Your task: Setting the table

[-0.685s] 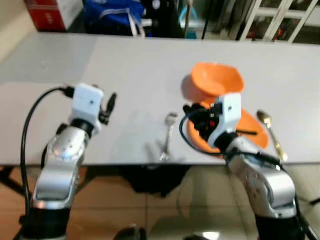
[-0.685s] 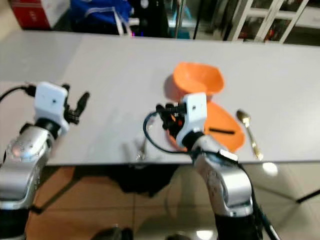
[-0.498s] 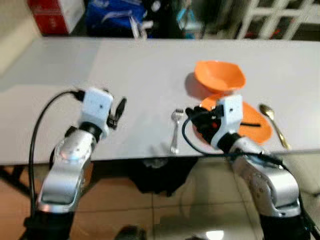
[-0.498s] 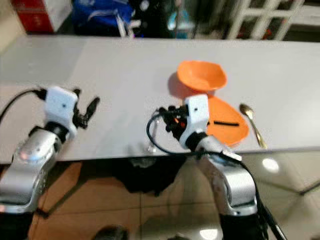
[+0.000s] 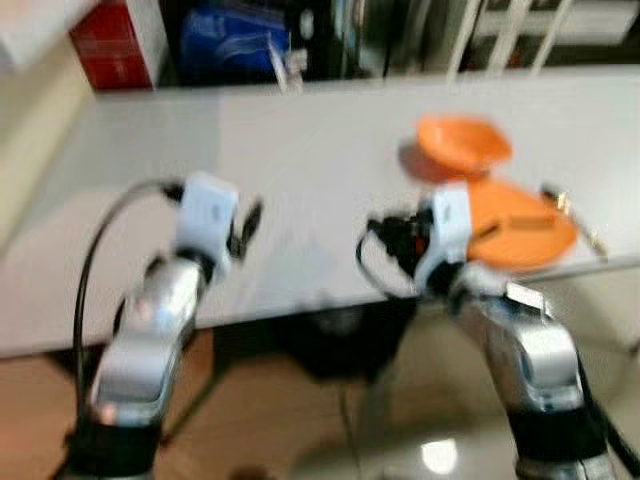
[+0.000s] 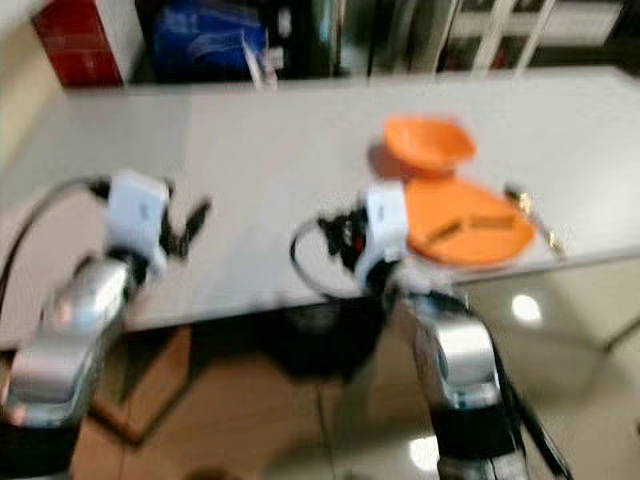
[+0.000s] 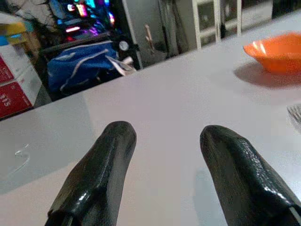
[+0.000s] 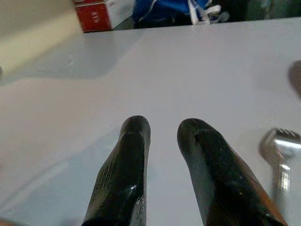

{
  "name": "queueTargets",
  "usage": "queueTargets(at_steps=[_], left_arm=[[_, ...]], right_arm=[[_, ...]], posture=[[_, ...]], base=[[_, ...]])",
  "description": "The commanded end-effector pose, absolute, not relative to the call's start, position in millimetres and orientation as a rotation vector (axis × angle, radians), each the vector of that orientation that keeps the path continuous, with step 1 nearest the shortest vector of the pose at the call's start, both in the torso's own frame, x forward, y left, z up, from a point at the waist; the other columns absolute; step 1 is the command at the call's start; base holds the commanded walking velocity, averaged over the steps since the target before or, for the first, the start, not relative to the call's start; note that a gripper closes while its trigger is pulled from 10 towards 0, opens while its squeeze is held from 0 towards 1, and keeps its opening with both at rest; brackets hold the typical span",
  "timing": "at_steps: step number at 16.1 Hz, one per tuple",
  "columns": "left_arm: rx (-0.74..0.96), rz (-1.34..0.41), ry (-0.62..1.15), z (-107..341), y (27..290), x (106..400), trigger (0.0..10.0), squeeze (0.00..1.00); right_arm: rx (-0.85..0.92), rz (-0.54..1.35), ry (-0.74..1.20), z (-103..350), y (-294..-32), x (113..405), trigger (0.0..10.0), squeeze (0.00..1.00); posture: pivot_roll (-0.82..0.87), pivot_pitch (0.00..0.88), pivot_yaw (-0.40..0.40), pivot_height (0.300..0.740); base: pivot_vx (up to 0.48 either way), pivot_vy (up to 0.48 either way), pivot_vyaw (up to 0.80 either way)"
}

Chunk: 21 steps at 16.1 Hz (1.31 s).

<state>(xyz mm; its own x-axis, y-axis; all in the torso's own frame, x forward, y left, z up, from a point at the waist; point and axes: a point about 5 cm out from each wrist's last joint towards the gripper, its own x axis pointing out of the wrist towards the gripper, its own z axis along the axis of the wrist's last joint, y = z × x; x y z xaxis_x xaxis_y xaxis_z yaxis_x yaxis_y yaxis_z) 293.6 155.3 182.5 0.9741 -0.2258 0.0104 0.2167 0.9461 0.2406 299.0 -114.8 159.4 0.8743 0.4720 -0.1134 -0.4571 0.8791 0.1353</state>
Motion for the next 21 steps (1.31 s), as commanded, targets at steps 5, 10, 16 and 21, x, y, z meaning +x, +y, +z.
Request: queueTargets(at_steps=[5, 10, 16, 21], left_arm=[[0.223, -0.218, -0.041, 179.5, 153.0, 290.7, 10.0, 0.00], [0.192, -0.256, -0.037, 178.3, 147.4, 288.0, 10.0, 0.00], [0.196, -0.223, -0.056, 180.1, 157.9, 284.2, 10.0, 0.00], [0.228, -0.265, -0.023, 170.0, 159.7, 265.6, 10.0, 0.00]], right_arm=[[0.055, 0.418, 0.104, 160.1, -115.1, 305.6, 10.0, 0.00], [0.023, 0.367, 0.136, 150.1, -118.7, 310.6, 10.0, 0.00], [0.077, 0.426, 0.004, 170.5, -111.3, 306.3, 10.0, 0.00], [0.007, 0.618, -0.025, 167.8, -101.4, 281.4, 10.0, 0.00]], posture=[[0.01, 0.032, -0.011, 0.740], [0.01, 0.032, -0.010, 0.740], [0.02, 0.016, -0.021, 0.740], [0.02, 0.006, -0.022, 0.740]], base=[[0.000, 0.000, -0.15], [0.000, 0.000, 0.00], [0.000, 0.136, 0.00], [0.000, 0.480, 0.48]])
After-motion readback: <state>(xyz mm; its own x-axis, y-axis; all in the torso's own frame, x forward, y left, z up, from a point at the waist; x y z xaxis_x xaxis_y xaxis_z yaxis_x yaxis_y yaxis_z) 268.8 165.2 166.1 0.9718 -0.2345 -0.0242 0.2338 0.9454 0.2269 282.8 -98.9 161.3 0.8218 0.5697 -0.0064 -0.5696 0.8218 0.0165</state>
